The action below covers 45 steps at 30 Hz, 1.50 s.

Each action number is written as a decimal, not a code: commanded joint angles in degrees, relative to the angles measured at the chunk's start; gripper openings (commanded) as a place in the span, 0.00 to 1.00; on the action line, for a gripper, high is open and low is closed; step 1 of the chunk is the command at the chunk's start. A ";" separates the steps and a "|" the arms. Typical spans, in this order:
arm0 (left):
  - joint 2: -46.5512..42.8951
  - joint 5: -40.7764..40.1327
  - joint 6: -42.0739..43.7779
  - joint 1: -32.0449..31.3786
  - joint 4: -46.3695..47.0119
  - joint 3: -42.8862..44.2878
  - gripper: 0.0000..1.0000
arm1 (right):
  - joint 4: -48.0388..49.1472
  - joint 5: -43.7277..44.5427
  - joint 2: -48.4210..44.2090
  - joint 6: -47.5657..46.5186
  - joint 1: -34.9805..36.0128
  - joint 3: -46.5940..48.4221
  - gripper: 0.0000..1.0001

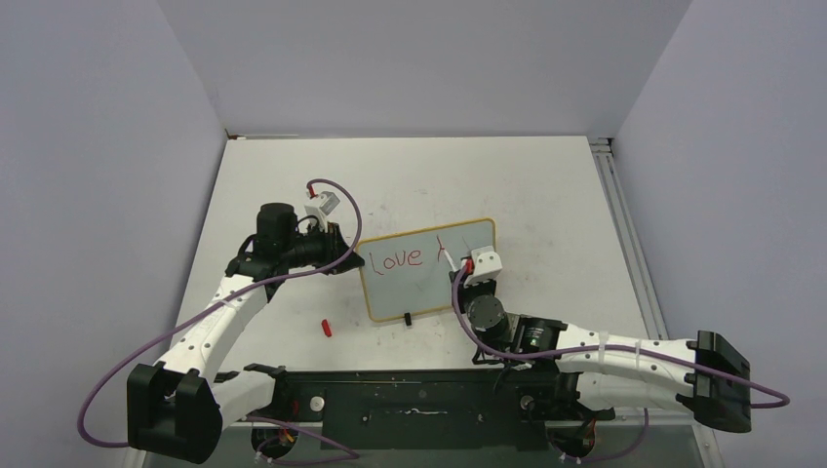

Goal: Write a sentence on the whiteboard

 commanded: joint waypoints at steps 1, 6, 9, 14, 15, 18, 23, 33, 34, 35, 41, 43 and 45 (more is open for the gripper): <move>-0.97 0.43 -0.04 -0.06 0.52 1.27 0.11 | -2.39 3.07 -1.78 1.99 -0.59 0.93 0.05; -0.91 0.38 -0.04 -0.14 0.54 1.28 0.11 | -3.35 2.37 -1.93 3.34 -0.60 0.24 0.05; -0.97 0.32 -0.03 -0.26 0.53 1.27 0.10 | -3.48 1.48 -1.75 3.74 -0.60 -0.14 0.05; -1.02 0.24 0.04 -0.40 0.43 1.25 0.11 | -3.33 0.59 -1.53 4.35 -0.30 -0.70 0.05; -1.00 0.26 0.04 -0.33 0.43 1.27 0.10 | -3.23 0.59 -1.57 4.51 -0.13 -0.83 0.05; -0.98 0.12 0.04 -0.40 0.49 1.28 0.11 | -3.13 0.70 -1.53 4.81 0.55 -1.00 0.05; -1.02 0.17 0.04 -0.37 0.43 1.28 0.11 | -2.53 1.34 -0.86 5.37 2.43 -1.22 0.05; -1.04 0.08 0.04 -0.45 0.43 1.35 0.11 | -1.78 2.65 0.80 5.40 4.50 -0.70 0.05; -1.10 0.02 0.09 -0.44 0.43 1.32 0.11 | -1.88 2.83 0.75 5.38 4.63 -0.57 0.05; -1.06 0.00 0.08 -0.47 0.38 1.36 0.10 | -1.96 2.99 0.65 5.43 4.68 -0.54 0.05; -1.28 -0.26 0.13 -0.48 0.34 1.23 0.11 | -3.64 4.62 -1.35 5.32 6.52 0.21 0.05; -1.28 -0.35 0.13 -0.44 0.30 1.32 0.11 | -5.02 5.12 -2.25 5.35 7.09 0.79 0.05; -1.24 -0.38 0.13 -0.43 0.25 1.36 0.10 | -6.26 5.58 -3.33 5.23 7.37 1.40 0.05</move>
